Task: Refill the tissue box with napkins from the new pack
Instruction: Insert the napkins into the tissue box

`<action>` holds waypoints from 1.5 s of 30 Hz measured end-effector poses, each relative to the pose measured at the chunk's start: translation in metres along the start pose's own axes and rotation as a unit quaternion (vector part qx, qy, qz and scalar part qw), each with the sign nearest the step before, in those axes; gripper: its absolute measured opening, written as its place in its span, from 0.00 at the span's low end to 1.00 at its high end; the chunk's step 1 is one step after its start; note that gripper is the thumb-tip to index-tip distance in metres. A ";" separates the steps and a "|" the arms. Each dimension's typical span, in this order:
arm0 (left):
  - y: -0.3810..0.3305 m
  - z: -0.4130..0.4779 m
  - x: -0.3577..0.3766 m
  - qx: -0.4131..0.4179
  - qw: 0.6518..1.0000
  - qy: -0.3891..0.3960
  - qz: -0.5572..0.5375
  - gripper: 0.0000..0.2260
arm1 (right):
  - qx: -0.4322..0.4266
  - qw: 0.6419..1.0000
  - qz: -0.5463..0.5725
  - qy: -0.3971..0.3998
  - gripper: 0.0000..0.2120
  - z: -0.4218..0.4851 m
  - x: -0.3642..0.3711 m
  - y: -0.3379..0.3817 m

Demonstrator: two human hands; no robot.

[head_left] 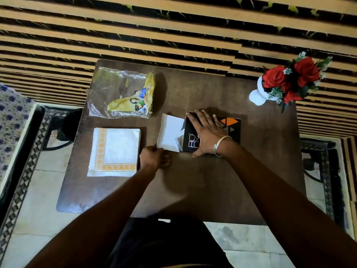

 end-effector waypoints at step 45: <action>-0.017 0.002 0.013 0.278 0.833 0.070 0.473 0.57 | 0.065 0.997 0.031 0.018 0.45 0.032 -0.021 0.005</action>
Point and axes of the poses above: each hand's wrist, its own z-axis towards the middle knuckle, its own x-axis out of the palm, y = z × x, the point moved 1 cm from there along z, towards the middle knuckle, and after that the axes turned 4 degrees about -y, right-handed, at the moved point
